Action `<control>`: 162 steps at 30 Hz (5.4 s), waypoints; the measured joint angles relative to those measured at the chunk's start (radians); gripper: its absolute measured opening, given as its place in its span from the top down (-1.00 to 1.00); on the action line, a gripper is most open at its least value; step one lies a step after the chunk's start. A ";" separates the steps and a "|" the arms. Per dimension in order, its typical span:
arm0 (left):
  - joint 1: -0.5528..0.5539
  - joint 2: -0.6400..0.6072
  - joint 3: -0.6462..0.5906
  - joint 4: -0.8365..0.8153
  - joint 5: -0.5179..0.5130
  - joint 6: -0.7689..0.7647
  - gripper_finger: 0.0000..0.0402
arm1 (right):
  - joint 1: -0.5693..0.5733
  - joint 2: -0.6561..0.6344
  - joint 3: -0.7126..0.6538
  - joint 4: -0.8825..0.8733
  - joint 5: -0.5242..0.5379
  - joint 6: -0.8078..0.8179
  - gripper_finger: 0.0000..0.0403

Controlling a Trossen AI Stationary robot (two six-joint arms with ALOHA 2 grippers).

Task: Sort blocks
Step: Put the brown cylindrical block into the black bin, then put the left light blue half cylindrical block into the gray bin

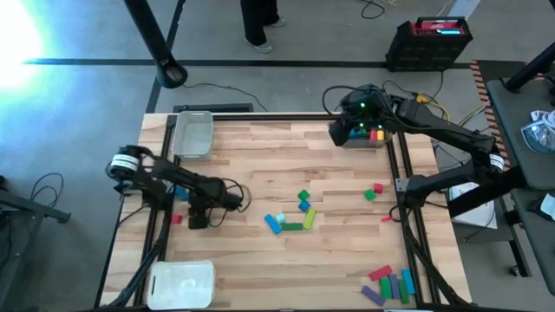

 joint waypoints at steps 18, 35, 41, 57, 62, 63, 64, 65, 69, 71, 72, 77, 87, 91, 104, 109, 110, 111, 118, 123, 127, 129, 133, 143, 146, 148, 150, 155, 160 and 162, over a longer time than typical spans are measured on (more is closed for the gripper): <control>0.302 -0.598 0.182 0.672 0.115 -0.199 0.44 | 0.062 0.076 -0.025 0.377 -0.301 -0.023 -0.09; 0.454 -0.387 0.283 1.273 0.330 -0.403 0.44 | 0.201 0.243 0.016 0.530 -0.479 0.199 -0.54; 0.447 -0.350 0.341 1.221 0.349 -0.414 0.44 | 0.200 0.244 0.017 0.564 -0.466 0.201 -0.46; 0.434 -0.319 0.340 1.237 0.352 -0.503 0.44 | 0.200 0.271 0.017 0.598 -0.454 0.199 0.14; 0.435 -0.319 0.339 1.231 0.351 -0.508 0.36 | 0.201 0.282 0.018 0.602 -0.453 0.215 0.35; 0.435 -0.319 0.339 1.230 0.352 -0.509 0.33 | 0.201 0.282 0.018 0.602 -0.453 0.220 0.39; 0.435 -0.319 0.339 1.230 0.356 -0.507 0.29 | 0.201 0.282 0.018 0.602 -0.453 0.229 0.39; 0.436 -0.321 0.339 1.231 0.363 -0.502 0.25 | 0.201 0.282 0.018 0.601 -0.455 0.237 0.39; 0.465 -0.366 0.339 1.199 0.383 -0.447 0.12 | 0.191 0.243 0.018 0.540 -0.452 0.247 0.39; 0.492 -0.412 0.339 1.151 0.384 -0.394 0.07 | 0.168 0.209 0.018 0.454 -0.440 0.250 0.39; 0.505 -0.436 0.339 1.117 0.378 -0.367 0.05 | 0.151 0.191 0.018 0.398 -0.427 0.250 0.39; 0.563 -0.554 0.339 0.932 0.263 -0.249 -0.02 | 0.026 0.135 0.018 0.003 -0.294 0.240 0.39; 0.575 -0.672 0.339 0.848 0.137 -0.194 -0.03 | -0.331 0.195 -0.040 -0.282 -0.064 0.441 0.39; 0.574 -0.678 0.339 0.817 0.137 -0.194 -0.03 | -0.398 0.238 -0.058 -0.260 -0.064 0.346 0.39; 0.574 -0.682 0.339 0.729 0.137 -0.193 -0.04 | -0.424 0.485 0.060 -0.368 0.049 -0.518 0.39; 0.558 -0.689 0.339 0.671 0.137 -0.227 -0.04 | -0.438 0.587 0.103 -0.378 0.083 -0.762 0.38; 0.555 -0.692 0.339 0.663 0.137 -0.232 -0.04 | -0.442 0.606 0.108 -0.389 0.083 -0.802 0.37; 0.552 -0.694 0.339 0.658 0.137 -0.242 -0.04 | -0.447 0.623 0.113 -0.401 0.083 -0.837 0.37; 0.550 -0.710 0.339 0.646 0.076 -0.272 -0.04 | -0.482 0.696 0.115 -0.419 0.061 -0.852 0.38; 0.550 -0.716 0.339 0.647 0.031 -0.261 -0.04 | -0.486 0.723 0.116 -0.440 0.052 -0.842 0.38; 0.550 -0.717 0.339 0.647 0.031 -0.249 -0.04 | -0.485 0.711 0.114 -0.441 0.023 -0.857 0.38; 0.550 -0.717 0.339 0.647 0.031 -0.249 -0.04 | -0.485 0.698 0.113 -0.437 0.012 -0.860 0.38; 0.550 -0.717 0.339 0.648 0.030 -0.246 -0.04 | -0.485 0.694 0.111 -0.442 -0.015 -0.874 0.37; 0.550 -0.719 0.339 0.649 0.030 -0.255 -0.04 | -0.485 0.702 0.090 -0.433 -0.055 -0.885 0.32; 0.549 -0.728 0.339 0.652 -0.013 -0.294 -0.04 | -0.485 0.704 0.090 -0.420 -0.050 -0.883 0.23; 0.545 -0.741 0.339 0.655 -0.043 -0.305 -0.04 | -0.485 0.704 0.089 -0.424 -0.050 -0.883 0.20; 0.537 -0.759 0.344 0.653 -0.048 -0.295 -0.04 | -0.485 0.704 0.089 -0.423 -0.050 -0.883 0.19; 0.510 -0.794 0.412 0.604 -0.047 -0.212 -0.04 | -0.485 0.704 0.092 -0.428 -0.050 -0.875 0.22; 0.500 -0.797 0.476 0.430 -0.060 -0.116 -0.04 | -0.485 0.696 0.136 -0.441 -0.049 -0.837 0.19; 0.499 -0.796 0.493 0.372 -0.095 -0.106 -0.04 | -0.485 0.684 0.164 -0.450 -0.049 -0.829 0.15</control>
